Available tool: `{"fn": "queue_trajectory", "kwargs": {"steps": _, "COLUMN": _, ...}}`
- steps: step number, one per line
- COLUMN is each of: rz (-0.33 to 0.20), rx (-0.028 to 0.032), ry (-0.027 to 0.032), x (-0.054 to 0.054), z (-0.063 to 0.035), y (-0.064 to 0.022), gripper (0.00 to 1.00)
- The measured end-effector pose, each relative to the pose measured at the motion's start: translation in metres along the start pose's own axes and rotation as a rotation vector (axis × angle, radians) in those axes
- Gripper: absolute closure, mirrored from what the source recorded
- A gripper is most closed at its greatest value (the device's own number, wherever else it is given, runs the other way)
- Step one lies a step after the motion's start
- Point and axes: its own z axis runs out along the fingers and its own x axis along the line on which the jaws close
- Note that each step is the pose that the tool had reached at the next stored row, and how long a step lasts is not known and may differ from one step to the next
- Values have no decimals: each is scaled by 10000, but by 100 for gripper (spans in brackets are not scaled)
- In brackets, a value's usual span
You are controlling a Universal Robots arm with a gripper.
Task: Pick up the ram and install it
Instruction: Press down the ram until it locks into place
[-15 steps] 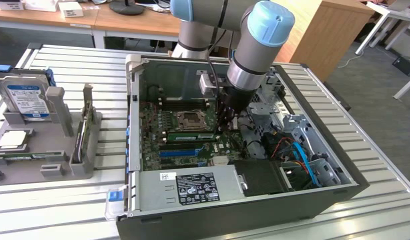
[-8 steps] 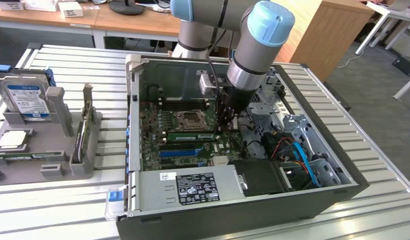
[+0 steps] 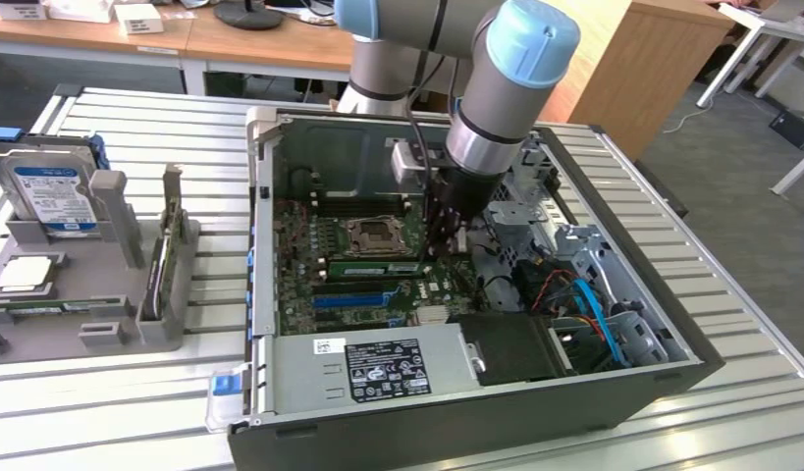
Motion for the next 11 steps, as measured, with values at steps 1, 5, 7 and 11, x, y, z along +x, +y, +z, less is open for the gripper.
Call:
{"fn": "queue_trajectory", "kwargs": {"steps": 1, "rz": 1, "rx": 0, "ry": 1, "x": -1, "z": -17, "y": 1, "gripper": 89}}
{"fn": "queue_trajectory", "kwargs": {"steps": 5, "rz": 0, "rx": 0, "ry": 2, "x": -3, "z": -93, "y": 5, "gripper": 89}}
{"fn": "queue_trajectory", "kwargs": {"steps": 7, "rz": 0, "rx": 0, "ry": 2, "x": -4, "z": -121, "y": 7, "gripper": 89}}
{"fn": "queue_trajectory", "kwargs": {"steps": 11, "rz": -1, "rx": 0, "ry": 0, "x": -5, "z": -131, "y": 7, "gripper": 89}}
